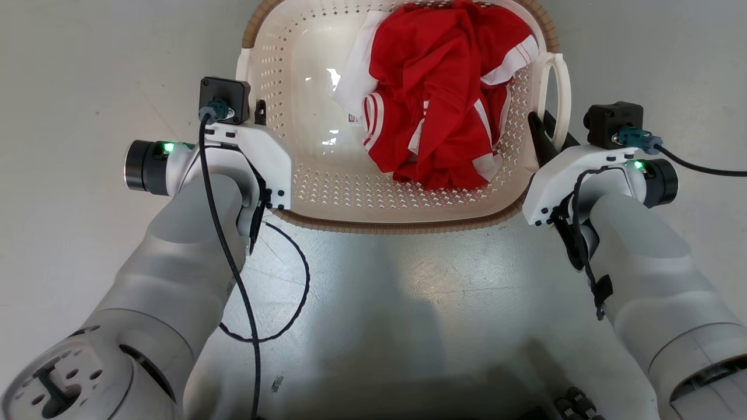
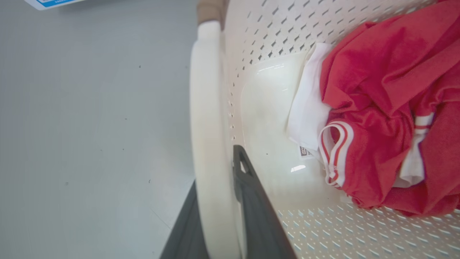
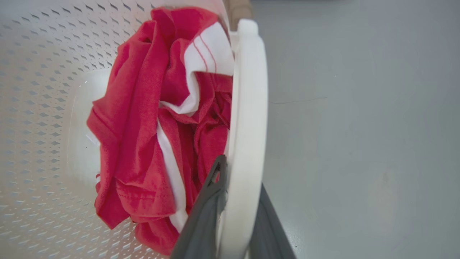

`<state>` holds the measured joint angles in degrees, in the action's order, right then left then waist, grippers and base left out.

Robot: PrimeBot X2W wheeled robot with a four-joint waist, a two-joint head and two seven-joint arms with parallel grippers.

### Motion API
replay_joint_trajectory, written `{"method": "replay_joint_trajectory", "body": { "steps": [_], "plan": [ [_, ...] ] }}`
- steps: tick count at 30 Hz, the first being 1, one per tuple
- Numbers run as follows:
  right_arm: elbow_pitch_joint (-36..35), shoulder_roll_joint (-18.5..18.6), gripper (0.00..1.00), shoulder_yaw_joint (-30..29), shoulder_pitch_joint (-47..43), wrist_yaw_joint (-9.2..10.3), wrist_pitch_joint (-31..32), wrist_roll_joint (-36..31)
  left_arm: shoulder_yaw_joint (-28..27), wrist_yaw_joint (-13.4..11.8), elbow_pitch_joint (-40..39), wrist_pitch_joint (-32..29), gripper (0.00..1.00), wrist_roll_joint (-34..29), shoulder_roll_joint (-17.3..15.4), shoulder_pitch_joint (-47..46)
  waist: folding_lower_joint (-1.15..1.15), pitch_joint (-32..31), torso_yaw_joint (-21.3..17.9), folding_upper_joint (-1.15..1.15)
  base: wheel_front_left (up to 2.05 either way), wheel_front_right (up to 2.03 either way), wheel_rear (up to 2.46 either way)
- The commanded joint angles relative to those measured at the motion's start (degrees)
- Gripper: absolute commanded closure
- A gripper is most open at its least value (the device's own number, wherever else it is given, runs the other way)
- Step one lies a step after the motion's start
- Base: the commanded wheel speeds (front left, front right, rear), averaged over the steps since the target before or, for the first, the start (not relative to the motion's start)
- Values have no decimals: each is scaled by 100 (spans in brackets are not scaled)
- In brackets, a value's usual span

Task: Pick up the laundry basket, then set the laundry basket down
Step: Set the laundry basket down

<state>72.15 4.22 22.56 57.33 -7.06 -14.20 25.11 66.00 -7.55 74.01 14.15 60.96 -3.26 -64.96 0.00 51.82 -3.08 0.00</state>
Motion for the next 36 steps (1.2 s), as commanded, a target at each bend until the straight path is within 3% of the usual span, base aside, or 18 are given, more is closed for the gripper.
{"method": "replay_joint_trajectory", "body": {
  "steps": [1, 6, 8, 9, 10, 11, 13, 14, 36],
  "plan": [
    [-51, -135, 100, 84, -325, -43, -80, -120, -25, -13, -12, 43, 100, -25, -56, -72, 0, 5, 3, 0, 0, 0, 0],
    [-35, -135, 100, 72, -318, -43, -80, -120, -17, -14, -11, 22, 99, -11, -45, -66, 0, 33, 0, 0, 0, 0, 0],
    [-31, -135, 100, 70, -315, -43, -80, -117, -15, -15, -10, 21, 88, -6, -42, -65, 0, 46, -4, 0, 0, 0, 0],
    [-27, -135, 100, 65, -314, -43, -80, -115, -15, -18, -10, 22, 76, -3, -40, -67, 0, 52, -5, 0, 0, 0, 0],
    [-22, -135, 100, 56, -309, -43, -80, -117, -17, -23, -10, 24, 72, 0, -37, -70, 0, 60, -6, 0, 0, 0, 0],
    [-17, -135, 90, 41, -303, -43, -80, -119, -21, -28, -9, 25, 54, 6, -35, -71, 0, 68, -6, 0, 0, 0, 0],
    [-9, -135, 34, -12, -284, -43, -80, -132, -38, -44, -9, 31, 25, 23, -29, -71, 0, 87, -5, 0, 0, 0, 0],
    [-7, -135, 0, -37, -277, -43, -80, -146, -39, -51, -9, 34, 2, 25, -25, -69, 0, 96, -4, 0, 0, 0, 0],
    [-355, -135, 0, -740, -441, -43, -80, -789, -159, -73, -10, 81, 0, 55, 8, 54, 0, -181, 44, 0, 0, 0, 0]
  ]
}}
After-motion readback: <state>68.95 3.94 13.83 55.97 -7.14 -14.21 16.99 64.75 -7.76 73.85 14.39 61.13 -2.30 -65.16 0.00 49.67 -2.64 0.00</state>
